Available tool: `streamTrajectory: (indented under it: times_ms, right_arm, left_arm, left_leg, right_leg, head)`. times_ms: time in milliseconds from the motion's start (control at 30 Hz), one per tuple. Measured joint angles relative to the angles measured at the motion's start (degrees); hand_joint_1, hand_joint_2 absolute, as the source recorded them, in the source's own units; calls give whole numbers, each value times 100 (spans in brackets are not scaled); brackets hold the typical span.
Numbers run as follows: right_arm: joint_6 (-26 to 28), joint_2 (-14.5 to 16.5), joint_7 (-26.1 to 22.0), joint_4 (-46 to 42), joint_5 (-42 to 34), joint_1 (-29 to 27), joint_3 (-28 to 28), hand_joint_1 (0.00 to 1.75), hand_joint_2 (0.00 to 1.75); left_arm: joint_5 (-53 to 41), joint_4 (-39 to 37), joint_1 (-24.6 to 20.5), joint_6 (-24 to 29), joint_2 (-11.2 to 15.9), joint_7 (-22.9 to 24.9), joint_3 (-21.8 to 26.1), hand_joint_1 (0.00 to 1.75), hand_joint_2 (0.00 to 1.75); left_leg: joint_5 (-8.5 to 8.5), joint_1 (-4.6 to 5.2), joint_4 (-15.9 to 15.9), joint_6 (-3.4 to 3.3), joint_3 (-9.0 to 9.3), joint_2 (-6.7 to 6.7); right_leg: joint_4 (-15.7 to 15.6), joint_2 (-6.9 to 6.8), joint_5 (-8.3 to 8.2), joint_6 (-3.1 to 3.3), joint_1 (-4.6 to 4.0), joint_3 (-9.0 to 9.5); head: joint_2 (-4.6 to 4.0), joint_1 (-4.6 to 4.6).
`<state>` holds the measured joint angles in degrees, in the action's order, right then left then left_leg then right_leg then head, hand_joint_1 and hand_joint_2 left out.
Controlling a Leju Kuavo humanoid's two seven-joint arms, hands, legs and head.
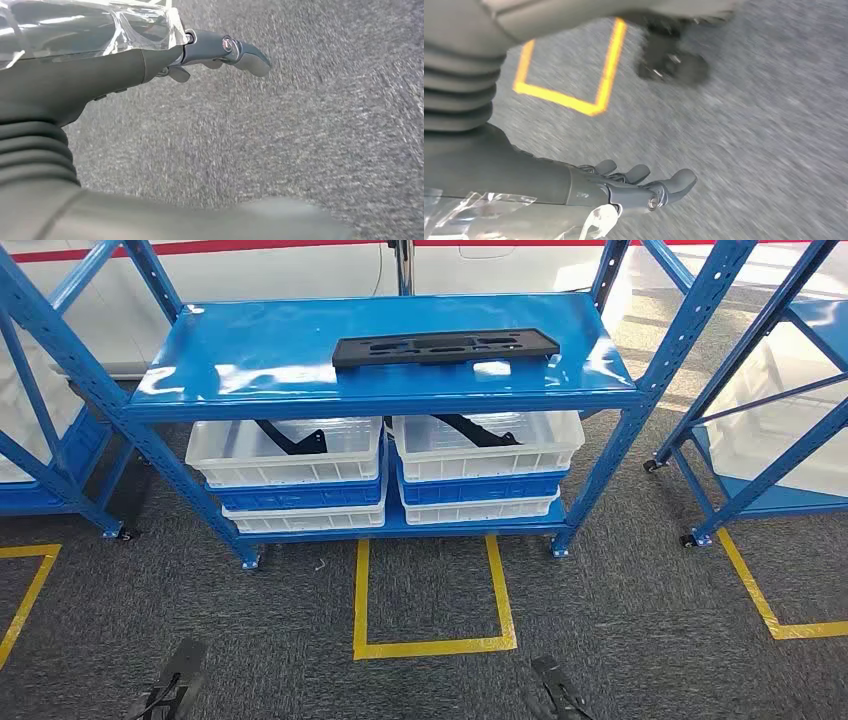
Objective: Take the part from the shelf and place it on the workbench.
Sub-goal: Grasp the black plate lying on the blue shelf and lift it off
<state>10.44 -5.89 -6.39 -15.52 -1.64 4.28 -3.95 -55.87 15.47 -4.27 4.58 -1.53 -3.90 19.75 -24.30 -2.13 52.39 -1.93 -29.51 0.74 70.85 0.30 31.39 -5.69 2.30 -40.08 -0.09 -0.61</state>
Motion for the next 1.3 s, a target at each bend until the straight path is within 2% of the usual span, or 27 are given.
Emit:
streamTrajectory:
  times_ms: [67,100,133,167,200,267,333,367,433,467,500,533,567,633,667,733,833,900,967,1000,1033,1067,1133,1167,1200,1233,1300]
  right_arm:
    - [54,-74,-160,12,20,90,-4,0,0]
    - [105,-142,-324,21,40,181,-8,0,0]
    - [156,-202,-489,31,68,288,-12,0,0]
    - [206,-260,-664,37,98,395,-18,0,0]
    - [252,-319,-832,43,131,504,-27,0,0]
    - [335,-443,-1168,50,213,720,-60,0,0]
    - [404,-561,-1483,38,313,940,-98,0,0]
    - [438,-623,-1636,21,374,1055,-112,0,0]
    - [494,-727,-1894,-39,520,1272,-133,0,0]
    - [520,-774,-2009,-79,606,1373,-141,0,0]
    - [537,-810,-2100,-116,684,1451,-148,0,0]
    - [551,-846,-2198,-175,772,1519,-153,0,0]
    - [559,-878,-2287,-253,860,1574,-158,0,0]
    - [551,-930,-2403,-467,1030,1672,-167,0,0]
    - [534,-948,-2406,-583,1102,1723,-170,0,0]
    - [466,-992,-2333,-860,1247,1798,-173,0,0]
    - [320,-1045,-2167,-1332,1461,1814,-184,0,0]
    - [227,-1057,-2043,-1618,1594,1816,-199,0,0]
    - [133,-1058,-1905,-1857,1717,1790,-209,0,0]
    - [90,-1058,-1841,-1974,1772,1760,-211,0,0]
    - [48,-1057,-1782,-2115,1824,1728,-217,0,0]
    - [10,-1057,-1733,-2274,1875,1705,-224,0,0]
    - [-73,-1055,-1675,-2581,1960,1705,-241,0,0]
    - [-119,-1047,-1661,-2733,1990,1718,-250,0,0]
    - [-162,-1029,-1648,-2901,2014,1731,-260,0,0]
    - [-204,-997,-1617,-3091,2041,1745,-276,0,0]
    - [-269,-920,-1491,-3495,2113,1782,-328,0,0]
  left_arm:
    - [-83,-22,-13,11,-12,-15,54,0,0]
    - [-167,-43,-27,22,-20,-33,108,0,0]
    - [-234,-63,-46,32,-23,-53,161,0,0]
    - [-298,-85,-64,43,-25,-72,215,0,0]
    - [-351,-108,-82,50,-24,-85,263,0,0]
    - [-433,-156,-113,57,-29,-99,359,0,0]
    - [-484,-192,-139,56,-34,-113,428,0,0]
    - [-504,-205,-149,55,-36,-124,453,0,0]
    - [-541,-231,-159,54,-37,-153,507,0,0]
    - [-558,-245,-160,51,-37,-164,542,0,0]
    - [-571,-258,-159,49,-37,-173,573,0,0]
    - [-579,-272,-160,44,-37,-179,599,0,0]
    - [-582,-282,-164,37,-37,-181,619,0,0]
    - [-585,-298,-185,22,-36,-185,658,0,0]
    - [-586,-305,-197,14,-36,-184,673,0,0]
    - [-590,-322,-220,-10,-33,-178,698,0,0]
    - [-617,-342,-240,-45,-36,-170,722,0,0]
    - [-648,-349,-261,-59,-38,-171,723,0,0]
    - [-668,-355,-266,-73,-41,-172,721,0,0]
    - [-675,-359,-262,-79,-43,-172,721,0,0]
    - [-680,-363,-261,-83,-43,-172,723,0,0]
    - [-685,-367,-263,-86,-44,-172,724,0,0]
    - [-693,-371,-284,-94,-44,-171,727,0,0]
    - [-702,-373,-304,-99,-44,-171,726,0,0]
    - [-718,-375,-326,-107,-45,-170,726,0,0]
    - [-740,-378,-347,-118,-45,-168,724,0,0]
    - [-783,-383,-379,-144,-47,-149,718,0,0]
  left_leg:
    - [-32,-35,16,46,30,-11]
    - [-71,-59,39,100,55,-18]
    - [-110,-67,73,158,64,-21]
    - [-139,-66,99,211,63,-22]
    - [-153,-58,115,249,55,-20]
    - [-147,-66,103,291,48,-16]
    - [-238,-88,226,306,-14,-15]
    - [-378,-87,482,301,-135,-17]
    - [-743,-50,1320,270,-551,-23]
    - [-879,-25,1751,251,-782,-26]
    - [-920,-1,2013,232,-940,-27]
    - [-825,23,2018,201,-988,-28]
    - [-622,48,1775,161,-922,-29]
    - [-147,103,973,59,-627,-41]
    - [-5,131,657,25,-504,-53]
    - [45,177,393,-7,-414,-77]
    - [56,165,311,-47,-394,-87]
    - [70,139,273,-95,-367,-88]
    - [61,143,274,-124,-355,-89]
    - [56,145,275,-131,-348,-92]
    - [51,146,277,-135,-338,-95]
    - [43,146,278,-133,-323,-98]
    - [19,146,278,-116,-278,-100]
    - [4,159,284,-100,-269,-100]
    - [-2,169,288,-81,-275,-101]
    - [-2,179,291,-58,-289,-104]
    - [7,182,289,-9,-314,-114]
  right_leg:
    - [-473,-7,-284,-26,22,216]
    - [-903,-11,-491,-61,41,416]
    - [-1261,2,-638,-65,44,580]
    - [-1487,19,-710,-37,42,680]
    - [-1548,40,-696,13,29,699]
    - [-1506,65,-677,147,3,656]
    - [-1498,64,-667,236,-8,650]
    - [-1501,64,-667,275,-12,653]
    - [-1503,69,-657,323,-35,657]
    - [-1502,77,-650,341,-54,662]
    - [-1501,85,-641,354,-75,673]
    - [-1501,92,-627,368,-98,697]
    - [-1501,98,-610,377,-118,729]
    - [-1507,103,-574,381,-146,793]
    - [-1508,107,-563,373,-160,803]
    - [-1521,110,-568,339,-169,783]
    - [-1499,84,-526,260,-162,754]
    - [-1061,46,-263,208,-159,569]
    - [-227,32,100,175,-158,188]
    - [94,32,189,167,-156,25]
    - [221,31,168,165,-153,-55]
    - [92,27,24,170,-150,-15]
    - [-695,10,-426,191,-149,328]
    - [-1096,-1,-585,202,-159,511]
    - [-1363,-8,-668,219,-168,631]
    - [-1501,-13,-683,237,-180,686]
    - [-1530,-15,-680,293,-190,680]
  head:
    - [0,-1]
    - [0,-2]
    - [0,-7]
    - [0,-6]
    - [0,1]
    - [1,25]
    - [1,42]
    - [1,51]
    - [0,66]
    - [0,70]
    - [0,73]
    - [0,74]
    - [0,74]
    - [0,73]
    - [0,73]
    - [0,72]
    - [0,70]
    - [0,65]
    - [0,62]
    - [0,62]
    - [0,61]
    - [0,61]
    - [0,61]
    - [0,61]
    - [1,62]
    - [1,63]
    - [1,67]
